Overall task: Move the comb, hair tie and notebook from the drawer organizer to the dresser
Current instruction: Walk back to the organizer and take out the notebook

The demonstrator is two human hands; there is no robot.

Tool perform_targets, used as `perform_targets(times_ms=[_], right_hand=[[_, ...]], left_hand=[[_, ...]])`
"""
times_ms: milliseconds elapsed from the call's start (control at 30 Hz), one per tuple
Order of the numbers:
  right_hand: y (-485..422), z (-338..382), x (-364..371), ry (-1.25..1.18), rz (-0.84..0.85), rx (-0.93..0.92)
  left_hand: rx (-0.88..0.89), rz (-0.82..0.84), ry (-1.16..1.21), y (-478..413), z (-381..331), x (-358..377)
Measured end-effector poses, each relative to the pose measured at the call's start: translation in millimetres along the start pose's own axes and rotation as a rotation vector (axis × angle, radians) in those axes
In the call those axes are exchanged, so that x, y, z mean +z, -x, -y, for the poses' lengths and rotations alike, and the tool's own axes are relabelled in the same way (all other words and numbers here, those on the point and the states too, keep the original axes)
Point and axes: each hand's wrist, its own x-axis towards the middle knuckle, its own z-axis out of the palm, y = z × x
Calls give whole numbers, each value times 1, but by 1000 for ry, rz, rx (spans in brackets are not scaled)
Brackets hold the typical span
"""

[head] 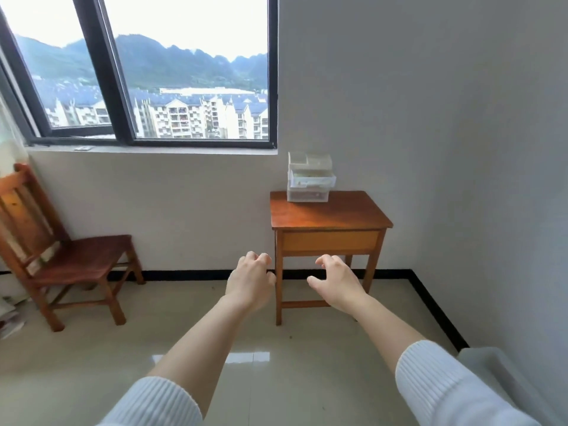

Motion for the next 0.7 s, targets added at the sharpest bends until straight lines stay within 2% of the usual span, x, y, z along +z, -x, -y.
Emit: perform_targets(times_ms=[300,467,700], right_hand=[[-209,-87,-38,102,-41,55],[-340,-115,-77,119,-96,54],[-473,-156,-76,115,-36,75]], left_hand=[[65,18,62,-223,-50,80],[118,-38,89,-355,-90,103],[115,-13,89,-491,-109,143]])
